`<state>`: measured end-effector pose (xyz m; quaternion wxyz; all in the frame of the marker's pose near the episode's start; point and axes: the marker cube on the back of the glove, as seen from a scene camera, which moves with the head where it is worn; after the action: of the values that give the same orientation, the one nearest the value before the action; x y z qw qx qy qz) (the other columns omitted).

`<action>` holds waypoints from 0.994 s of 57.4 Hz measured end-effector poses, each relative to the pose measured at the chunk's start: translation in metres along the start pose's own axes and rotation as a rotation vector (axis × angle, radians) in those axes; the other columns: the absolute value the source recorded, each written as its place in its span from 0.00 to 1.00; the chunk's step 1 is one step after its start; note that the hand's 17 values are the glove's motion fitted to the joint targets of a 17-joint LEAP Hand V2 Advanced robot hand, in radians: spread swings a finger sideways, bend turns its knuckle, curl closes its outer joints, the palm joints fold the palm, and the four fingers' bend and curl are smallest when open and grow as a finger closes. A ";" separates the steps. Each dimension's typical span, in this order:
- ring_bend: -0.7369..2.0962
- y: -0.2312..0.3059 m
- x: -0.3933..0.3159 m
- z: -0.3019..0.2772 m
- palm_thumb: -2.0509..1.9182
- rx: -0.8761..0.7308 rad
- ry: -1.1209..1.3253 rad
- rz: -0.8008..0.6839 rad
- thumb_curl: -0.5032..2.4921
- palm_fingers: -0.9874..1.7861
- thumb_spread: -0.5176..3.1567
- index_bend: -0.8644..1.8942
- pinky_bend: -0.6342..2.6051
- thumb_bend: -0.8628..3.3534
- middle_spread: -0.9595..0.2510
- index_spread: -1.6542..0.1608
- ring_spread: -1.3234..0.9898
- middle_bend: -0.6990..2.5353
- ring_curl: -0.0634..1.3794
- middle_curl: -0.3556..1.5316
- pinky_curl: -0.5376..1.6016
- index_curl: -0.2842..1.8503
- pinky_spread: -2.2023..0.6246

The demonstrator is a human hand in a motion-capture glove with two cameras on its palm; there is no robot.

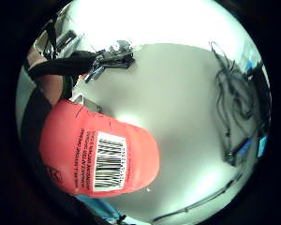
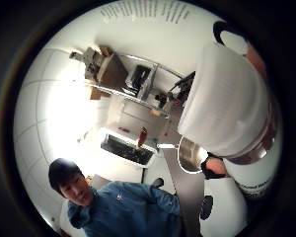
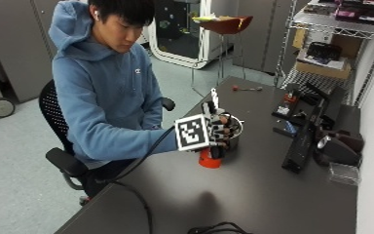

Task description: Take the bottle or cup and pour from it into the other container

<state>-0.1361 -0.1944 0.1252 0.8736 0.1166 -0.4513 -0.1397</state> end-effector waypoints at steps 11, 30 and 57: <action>0.43 -0.016 -0.042 -0.020 0.79 -0.043 0.077 -0.032 0.38 0.75 0.21 0.36 0.36 0.20 0.77 0.86 0.52 0.30 0.33 0.43 0.40 0.29 0.73; 0.43 -0.047 -0.079 -0.021 0.79 -0.296 0.465 0.041 0.39 0.76 0.21 0.36 0.36 0.20 0.77 0.87 0.52 0.29 0.35 0.45 0.41 0.30 0.73; 0.42 -0.072 -0.129 0.046 0.79 -0.656 1.158 -0.026 0.40 0.76 0.20 0.36 0.35 0.20 0.76 0.87 0.52 0.29 0.36 0.46 0.42 0.30 0.72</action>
<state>-0.2553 -0.2203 0.0296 0.9634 -0.0936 0.1582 -0.1951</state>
